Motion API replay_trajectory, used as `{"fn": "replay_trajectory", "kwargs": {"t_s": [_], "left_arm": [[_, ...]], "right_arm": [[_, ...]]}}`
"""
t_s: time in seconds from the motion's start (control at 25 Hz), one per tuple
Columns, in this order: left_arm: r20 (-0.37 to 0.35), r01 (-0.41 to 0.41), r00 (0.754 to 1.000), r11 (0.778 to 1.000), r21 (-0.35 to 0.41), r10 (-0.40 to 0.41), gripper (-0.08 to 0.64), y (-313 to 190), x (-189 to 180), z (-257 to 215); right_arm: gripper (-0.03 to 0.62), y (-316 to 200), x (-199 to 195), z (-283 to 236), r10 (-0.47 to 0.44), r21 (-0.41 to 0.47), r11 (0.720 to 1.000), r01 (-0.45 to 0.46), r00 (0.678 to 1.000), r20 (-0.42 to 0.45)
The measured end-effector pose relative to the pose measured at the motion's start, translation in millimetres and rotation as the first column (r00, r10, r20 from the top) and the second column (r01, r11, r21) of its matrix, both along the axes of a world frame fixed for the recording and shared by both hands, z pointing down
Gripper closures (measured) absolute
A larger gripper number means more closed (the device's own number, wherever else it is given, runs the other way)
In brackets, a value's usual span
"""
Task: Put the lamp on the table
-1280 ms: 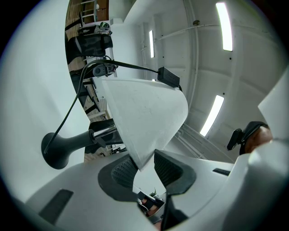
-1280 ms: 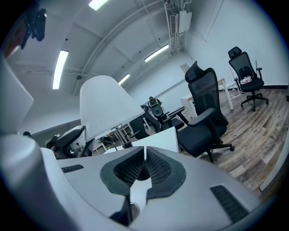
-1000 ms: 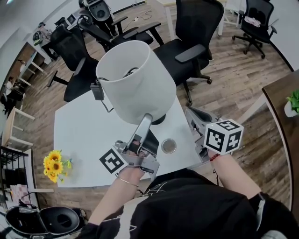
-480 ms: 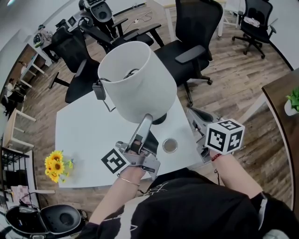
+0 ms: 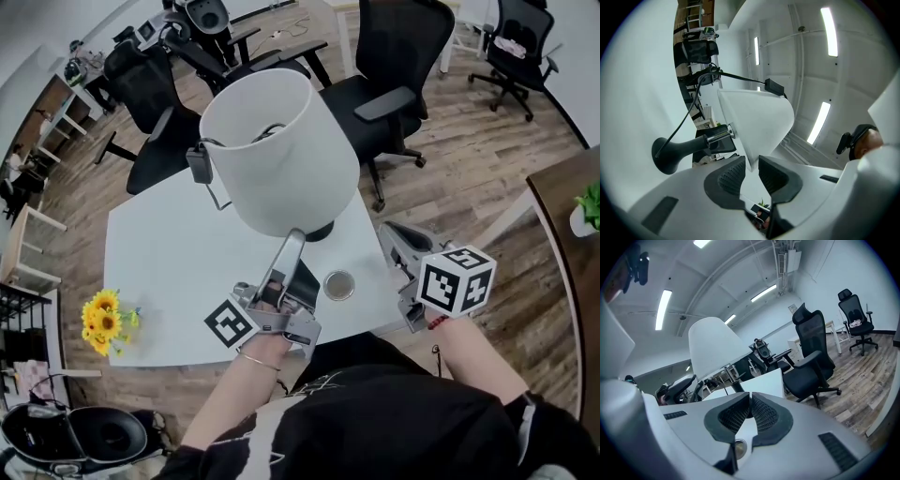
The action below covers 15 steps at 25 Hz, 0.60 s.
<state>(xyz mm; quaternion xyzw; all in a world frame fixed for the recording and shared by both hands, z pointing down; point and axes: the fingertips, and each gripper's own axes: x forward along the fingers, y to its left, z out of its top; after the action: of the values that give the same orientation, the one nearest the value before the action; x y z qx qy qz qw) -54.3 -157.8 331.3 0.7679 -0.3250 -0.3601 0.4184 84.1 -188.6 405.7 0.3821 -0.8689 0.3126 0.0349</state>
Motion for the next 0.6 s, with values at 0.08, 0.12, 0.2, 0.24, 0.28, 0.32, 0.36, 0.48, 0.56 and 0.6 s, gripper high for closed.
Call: {"fn": "replay_trajectory", "kwargs": {"t_s": [0.08, 0.12, 0.2, 0.24, 0.28, 0.32, 0.36, 0.48, 0.56, 0.6], "left_arm": [[0.008, 0.014, 1.0, 1.0, -0.015, -0.014, 0.481, 4, -4, 8], [0.021, 0.018, 1.0, 0.999, -0.027, -0.017, 0.496, 7, -5, 13], [0.042, 0.024, 0.999, 0.998, -0.05, -0.021, 0.509, 14, -10, 23], [0.047, 0.026, 0.999, 0.998, -0.06, -0.023, 0.509, 18, -12, 28], [0.049, 0.027, 0.999, 0.997, -0.069, -0.024, 0.509, 21, -13, 32], [0.05, 0.027, 0.998, 0.997, -0.078, -0.023, 0.511, 24, -14, 35], [0.052, 0.026, 0.998, 0.996, -0.085, -0.021, 0.513, 27, -15, 37], [0.056, 0.026, 0.998, 0.995, -0.097, -0.021, 0.527, 36, -16, 41], [0.048, 0.026, 0.999, 0.996, -0.09, -0.021, 0.545, 44, -19, 42], [0.043, 0.024, 0.999, 0.996, -0.083, -0.021, 0.545, 50, -23, 40]], "right_arm": [[0.565, 3, -2, 5, -0.004, -0.017, 1.0, 0.004, 1.0, 0.003], [0.565, 5, -3, 8, -0.006, -0.026, 1.0, 0.006, 1.0, 0.005], [0.565, 11, -9, 14, -0.015, -0.043, 0.999, 0.016, 1.0, 0.004], [0.565, 14, -11, 18, -0.021, -0.05, 0.999, 0.021, 1.0, 0.002], [0.565, 16, -14, 20, -0.025, -0.057, 0.998, 0.025, 1.0, 0.0], [0.565, 17, -16, 22, -0.028, -0.062, 0.998, 0.028, 1.0, -0.001], [0.565, 18, -18, 23, -0.03, -0.065, 0.997, 0.03, 1.0, 0.0], [0.565, 20, -21, 25, -0.036, -0.066, 0.997, 0.036, 0.999, -0.003], [0.565, 23, -24, 26, -0.041, -0.061, 0.997, 0.041, 0.999, -0.007], [0.565, 27, -29, 24, -0.042, -0.058, 0.997, 0.042, 0.999, -0.009]]}}
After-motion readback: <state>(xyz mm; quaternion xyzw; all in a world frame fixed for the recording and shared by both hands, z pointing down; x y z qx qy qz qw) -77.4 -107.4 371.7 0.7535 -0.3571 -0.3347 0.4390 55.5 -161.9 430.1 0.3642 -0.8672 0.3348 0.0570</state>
